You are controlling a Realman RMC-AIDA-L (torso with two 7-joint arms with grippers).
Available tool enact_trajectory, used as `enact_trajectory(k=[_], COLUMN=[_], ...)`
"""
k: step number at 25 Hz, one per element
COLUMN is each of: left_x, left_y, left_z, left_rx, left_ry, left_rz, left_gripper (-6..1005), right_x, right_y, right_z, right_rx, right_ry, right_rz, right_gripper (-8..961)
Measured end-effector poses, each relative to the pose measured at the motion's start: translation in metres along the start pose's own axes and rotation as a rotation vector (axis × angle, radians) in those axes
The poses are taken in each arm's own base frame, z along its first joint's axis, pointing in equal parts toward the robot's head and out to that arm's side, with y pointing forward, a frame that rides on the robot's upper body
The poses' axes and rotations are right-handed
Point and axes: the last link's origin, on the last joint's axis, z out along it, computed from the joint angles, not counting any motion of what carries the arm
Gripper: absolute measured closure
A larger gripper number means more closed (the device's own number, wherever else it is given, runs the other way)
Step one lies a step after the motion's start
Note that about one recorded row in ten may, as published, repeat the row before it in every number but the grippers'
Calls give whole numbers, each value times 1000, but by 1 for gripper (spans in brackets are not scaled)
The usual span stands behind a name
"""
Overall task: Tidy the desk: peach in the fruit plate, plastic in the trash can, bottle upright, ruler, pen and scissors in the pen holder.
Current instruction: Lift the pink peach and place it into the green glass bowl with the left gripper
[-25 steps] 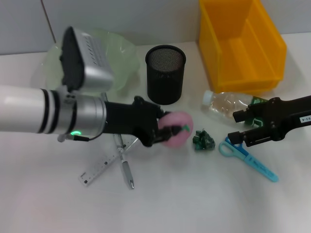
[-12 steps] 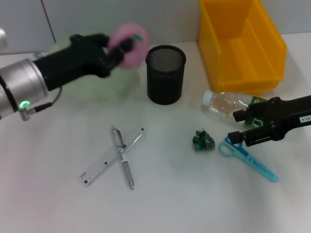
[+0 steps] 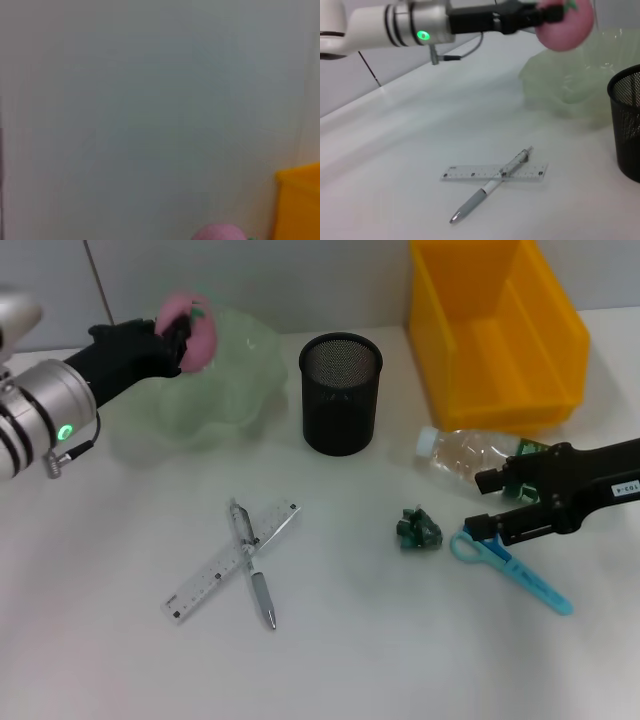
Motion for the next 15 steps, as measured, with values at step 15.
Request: enact_trajectory(k=[15], left_x=[-10], left_y=[2], left_z=[10], left_rx=[15], left_ry=[-74], left_rz=[-29], left_gripper=[683], right_x=[3], right_y=[2], right_z=[4], right_rx=[-6], right_ry=[14], right_rz=[-3], right_gripper=[141])
